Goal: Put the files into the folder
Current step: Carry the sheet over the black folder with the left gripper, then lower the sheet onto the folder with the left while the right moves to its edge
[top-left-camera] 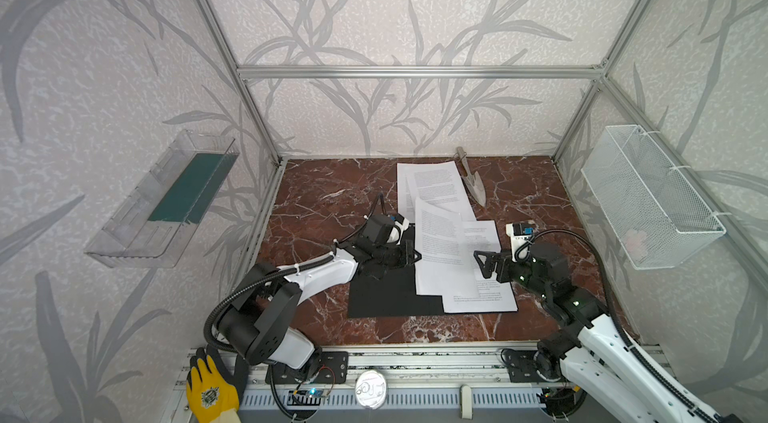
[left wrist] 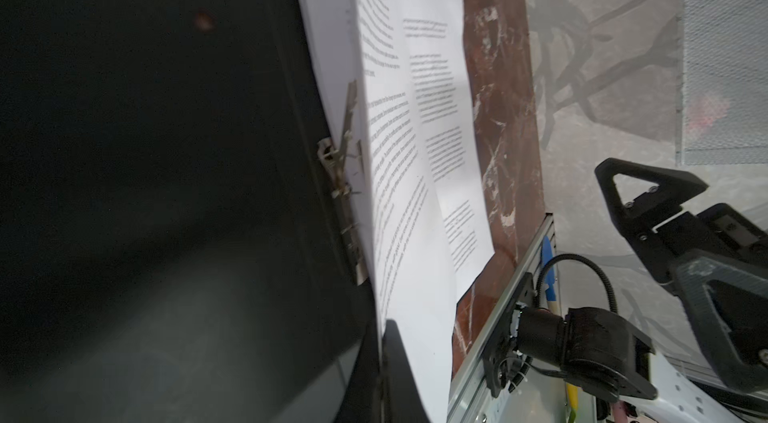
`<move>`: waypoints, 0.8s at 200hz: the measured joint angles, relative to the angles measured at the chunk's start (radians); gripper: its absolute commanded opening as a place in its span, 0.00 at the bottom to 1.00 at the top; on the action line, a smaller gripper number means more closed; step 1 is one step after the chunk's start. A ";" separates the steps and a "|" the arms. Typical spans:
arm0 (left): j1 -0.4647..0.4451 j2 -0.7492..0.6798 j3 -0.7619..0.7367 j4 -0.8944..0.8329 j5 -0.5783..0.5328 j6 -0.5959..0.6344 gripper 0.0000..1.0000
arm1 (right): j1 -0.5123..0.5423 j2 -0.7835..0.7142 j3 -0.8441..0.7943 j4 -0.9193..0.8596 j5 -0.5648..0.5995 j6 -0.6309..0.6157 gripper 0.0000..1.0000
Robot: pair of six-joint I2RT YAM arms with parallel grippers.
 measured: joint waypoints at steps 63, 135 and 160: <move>0.031 -0.027 -0.055 -0.098 -0.116 0.088 0.00 | 0.000 0.282 0.024 0.105 -0.156 0.005 1.00; 0.051 0.031 -0.071 -0.096 -0.126 0.125 0.00 | 0.000 0.492 0.026 0.220 -0.270 0.018 0.90; 0.054 0.031 -0.071 -0.091 -0.124 0.129 0.00 | 0.000 0.550 0.027 0.267 -0.317 0.027 0.77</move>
